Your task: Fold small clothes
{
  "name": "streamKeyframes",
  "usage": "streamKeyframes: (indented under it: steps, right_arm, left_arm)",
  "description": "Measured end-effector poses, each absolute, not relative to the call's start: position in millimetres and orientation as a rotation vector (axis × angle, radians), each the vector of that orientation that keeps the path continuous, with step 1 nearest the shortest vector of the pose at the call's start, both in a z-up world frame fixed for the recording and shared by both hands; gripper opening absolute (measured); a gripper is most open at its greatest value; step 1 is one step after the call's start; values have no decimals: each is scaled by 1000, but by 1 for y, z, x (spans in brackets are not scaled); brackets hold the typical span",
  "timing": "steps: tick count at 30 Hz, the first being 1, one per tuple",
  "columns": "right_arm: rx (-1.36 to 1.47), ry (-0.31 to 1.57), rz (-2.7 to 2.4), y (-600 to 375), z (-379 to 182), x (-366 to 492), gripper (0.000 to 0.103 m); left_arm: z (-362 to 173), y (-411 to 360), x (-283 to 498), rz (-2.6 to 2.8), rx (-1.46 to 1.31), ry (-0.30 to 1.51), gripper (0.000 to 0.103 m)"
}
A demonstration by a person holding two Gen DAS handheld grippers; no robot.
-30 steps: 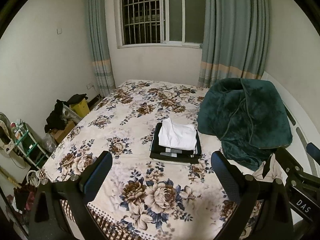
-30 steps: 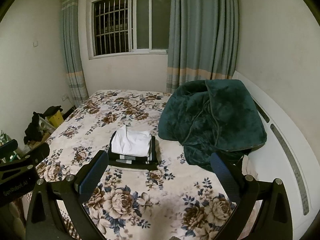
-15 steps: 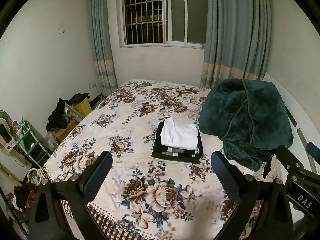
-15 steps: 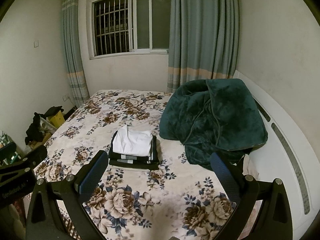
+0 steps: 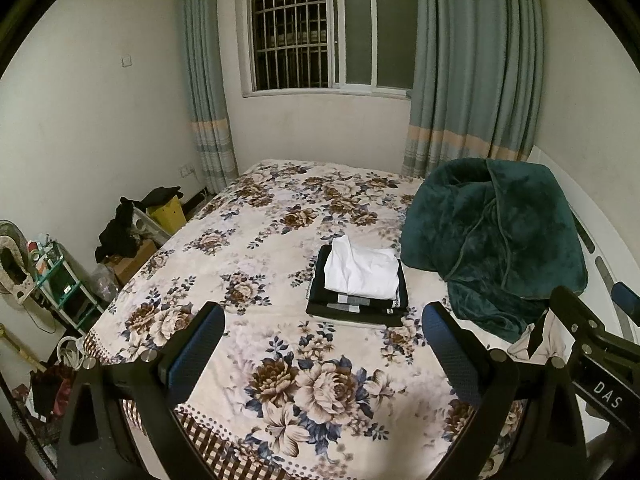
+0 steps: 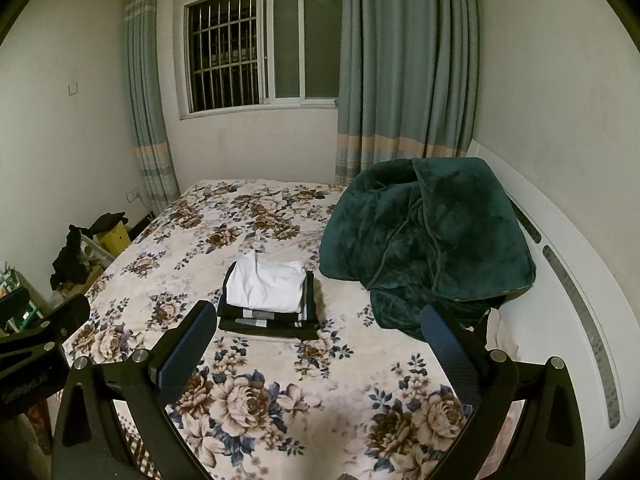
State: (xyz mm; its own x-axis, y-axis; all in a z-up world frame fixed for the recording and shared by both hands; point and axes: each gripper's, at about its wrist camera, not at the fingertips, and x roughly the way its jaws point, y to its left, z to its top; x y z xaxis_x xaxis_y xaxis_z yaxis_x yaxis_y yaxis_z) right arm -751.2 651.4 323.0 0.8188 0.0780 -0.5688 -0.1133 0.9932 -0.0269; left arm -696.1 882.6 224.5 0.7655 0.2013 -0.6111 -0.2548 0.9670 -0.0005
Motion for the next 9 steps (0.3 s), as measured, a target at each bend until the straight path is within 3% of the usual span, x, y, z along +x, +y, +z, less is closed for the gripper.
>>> streamKeyframes:
  steps: [9]
  right_arm:
    - [-60, 603, 97, 655, 323, -753, 103]
  left_arm:
    - [226, 891, -690, 254, -70, 643, 101]
